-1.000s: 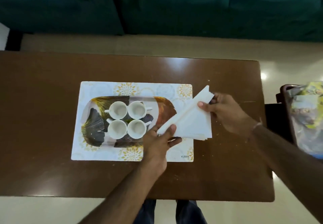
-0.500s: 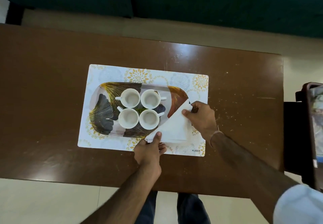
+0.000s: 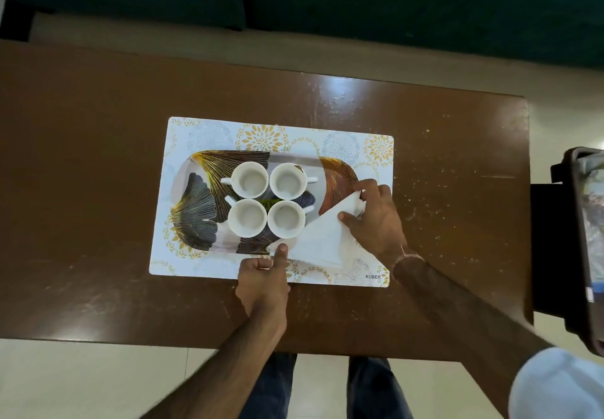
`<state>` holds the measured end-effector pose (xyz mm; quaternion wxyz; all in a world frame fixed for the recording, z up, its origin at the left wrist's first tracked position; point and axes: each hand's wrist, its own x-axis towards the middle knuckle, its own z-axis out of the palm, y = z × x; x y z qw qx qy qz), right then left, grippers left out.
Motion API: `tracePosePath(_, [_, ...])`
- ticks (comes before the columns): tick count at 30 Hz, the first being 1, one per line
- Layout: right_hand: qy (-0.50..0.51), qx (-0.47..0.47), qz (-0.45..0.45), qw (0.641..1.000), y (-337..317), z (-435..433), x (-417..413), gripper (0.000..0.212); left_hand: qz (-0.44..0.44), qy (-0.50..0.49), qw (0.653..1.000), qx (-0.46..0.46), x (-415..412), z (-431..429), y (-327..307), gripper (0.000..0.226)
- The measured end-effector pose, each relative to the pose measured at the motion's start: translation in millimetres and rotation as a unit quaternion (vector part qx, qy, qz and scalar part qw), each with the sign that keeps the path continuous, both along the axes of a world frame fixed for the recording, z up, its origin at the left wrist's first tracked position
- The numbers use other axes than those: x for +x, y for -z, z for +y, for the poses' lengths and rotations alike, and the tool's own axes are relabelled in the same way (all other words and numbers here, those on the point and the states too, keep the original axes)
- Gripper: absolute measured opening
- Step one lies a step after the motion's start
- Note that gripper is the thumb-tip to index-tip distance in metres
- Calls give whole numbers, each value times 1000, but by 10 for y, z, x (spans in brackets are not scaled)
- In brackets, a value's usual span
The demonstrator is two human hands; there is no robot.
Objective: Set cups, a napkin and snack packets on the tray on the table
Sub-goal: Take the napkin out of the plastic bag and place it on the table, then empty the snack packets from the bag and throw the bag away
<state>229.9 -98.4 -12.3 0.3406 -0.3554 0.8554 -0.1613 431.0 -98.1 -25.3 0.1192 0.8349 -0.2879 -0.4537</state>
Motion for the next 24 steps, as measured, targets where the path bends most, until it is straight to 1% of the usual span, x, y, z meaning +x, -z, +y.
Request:
tracePosePath(3, [-5,-4,13,1000,-11,-13,-13,58,-29,89,994,-50,52,-7,-71,34])
tracePosePath(6, [-2,-11,11,1000,-23,-7,-44,59,-22,154,984,-82,57,26,-152,30])
tracePosePath(9, [5,-27,5,1000,-38,53,-97,57,20,201,974,-99,-6,94,-203,29])
tracePosePath(12, [9,-51,-8,999,-46,128,-150,53,105,244,961,-71,-144,146,-258,26])
tracePosePath(14, [-4,-57,-27,998,-59,172,-236,49,139,292,944,-59,-327,143,-319,23])
tracePosePath(17, [-24,-59,-31,998,-117,249,-474,45,152,361,917,-73,-712,75,-416,21])
tracePosePath(20, [-24,-60,-20,998,-210,334,-777,39,146,422,887,-115,-1134,-54,-448,20])
tracePosePath(22, [-12,-72,-8,997,-272,453,-1039,35,137,469,860,-148,-1471,-119,-450,22])
tracePosePath(24, [-5,-75,19,997,-305,584,-1312,36,129,508,835,-167,-1798,-171,-441,24])
